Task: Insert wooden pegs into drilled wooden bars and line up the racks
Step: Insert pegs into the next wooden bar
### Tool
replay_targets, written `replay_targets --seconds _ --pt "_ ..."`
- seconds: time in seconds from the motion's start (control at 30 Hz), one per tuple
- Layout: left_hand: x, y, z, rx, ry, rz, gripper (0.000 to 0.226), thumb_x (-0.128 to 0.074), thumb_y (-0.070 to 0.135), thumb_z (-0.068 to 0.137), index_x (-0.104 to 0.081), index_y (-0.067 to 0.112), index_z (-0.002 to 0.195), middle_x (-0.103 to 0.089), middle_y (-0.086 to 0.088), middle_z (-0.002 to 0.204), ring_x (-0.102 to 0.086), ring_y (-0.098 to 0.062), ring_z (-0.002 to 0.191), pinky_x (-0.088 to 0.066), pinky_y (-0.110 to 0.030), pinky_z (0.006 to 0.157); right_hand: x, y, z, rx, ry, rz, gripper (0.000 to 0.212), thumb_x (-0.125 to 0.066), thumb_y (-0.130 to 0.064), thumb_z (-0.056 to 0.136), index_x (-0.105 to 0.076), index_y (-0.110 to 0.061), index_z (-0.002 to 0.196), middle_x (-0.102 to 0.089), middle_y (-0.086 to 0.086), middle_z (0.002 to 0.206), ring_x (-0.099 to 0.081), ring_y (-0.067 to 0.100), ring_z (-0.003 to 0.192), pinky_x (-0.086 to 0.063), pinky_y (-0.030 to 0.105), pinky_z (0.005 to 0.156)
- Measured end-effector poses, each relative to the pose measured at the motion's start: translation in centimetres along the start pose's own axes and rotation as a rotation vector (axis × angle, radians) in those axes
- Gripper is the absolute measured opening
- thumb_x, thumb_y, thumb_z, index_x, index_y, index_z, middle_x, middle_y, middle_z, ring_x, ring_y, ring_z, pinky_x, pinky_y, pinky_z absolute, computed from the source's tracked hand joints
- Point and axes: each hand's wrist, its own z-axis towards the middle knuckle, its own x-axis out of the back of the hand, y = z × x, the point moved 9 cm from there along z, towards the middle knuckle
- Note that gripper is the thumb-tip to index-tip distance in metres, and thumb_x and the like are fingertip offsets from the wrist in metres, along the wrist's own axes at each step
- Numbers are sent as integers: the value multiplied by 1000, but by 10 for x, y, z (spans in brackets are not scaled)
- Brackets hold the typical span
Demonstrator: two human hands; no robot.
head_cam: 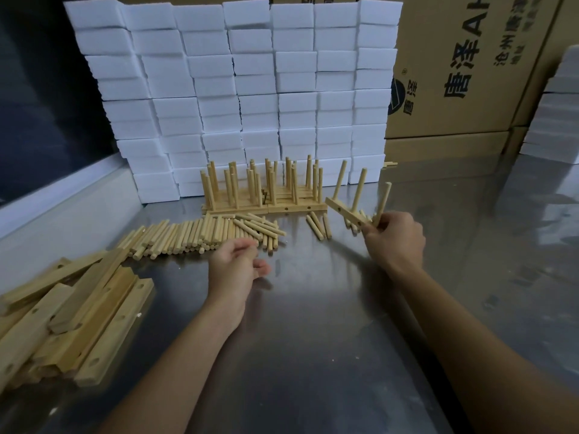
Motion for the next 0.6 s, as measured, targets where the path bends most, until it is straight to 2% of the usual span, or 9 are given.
replay_targets --seconds 0.07,0.13,0.23,0.33,0.4,0.53,0.6 --pt "-9 2 -3 -73 -40 142 16 -54 3 96 -66 13 93 -64 -9 77 -63 -13 61 -58 -34 67 -5 5 13 -40 -8 22 15 -73 -23 87 -72 -12 77 -68 2 70 -65 20 69 -53 34 66" --pt "-17 5 -6 -143 -67 294 17 -57 6 94 -66 18 87 -65 -4 71 -61 -15 63 -56 -36 67 -12 12 32 -88 -22 43 14 -72 -23 88 -71 -13 80 -70 5 77 -68 22 75 -57 37 71" --pt "-26 7 -8 -221 -112 433 16 -60 11 92 -67 22 84 -65 -1 73 -61 -14 66 -50 -26 59 -16 15 69 -96 14 -27 15 -71 -24 88 -71 -9 91 -69 9 89 -67 28 86 -58 40 80" --pt "-26 6 -5 -244 -88 486 17 -61 13 91 -67 25 80 -66 2 70 -62 -9 65 -49 -25 59 -24 16 104 -79 49 -128 16 -70 -20 88 -68 -7 97 -67 11 96 -65 29 90 -54 33 77" --pt "-27 7 -3 -258 -70 542 17 -63 14 88 -67 25 76 -66 4 67 -62 -8 64 -50 -26 60 -36 17 121 -82 20 -176 14 -71 -15 88 -65 -6 97 -66 12 97 -64 29 89 -49 31 72" --pt "-37 1 2 -246 -85 654 11 -66 20 82 -65 26 72 -64 5 62 -61 -11 60 -54 -35 60 -69 18 147 -62 -111 -224 15 -69 -8 86 -65 -5 100 -66 15 102 -64 31 96 -51 33 75" --pt "-43 2 5 -262 -77 776 10 -66 29 80 -62 30 71 -60 9 59 -60 -10 63 -49 -32 60 -84 18 156 -54 -161 -235 19 -70 -10 86 -64 -4 103 -64 15 105 -62 30 94 -49 32 74"
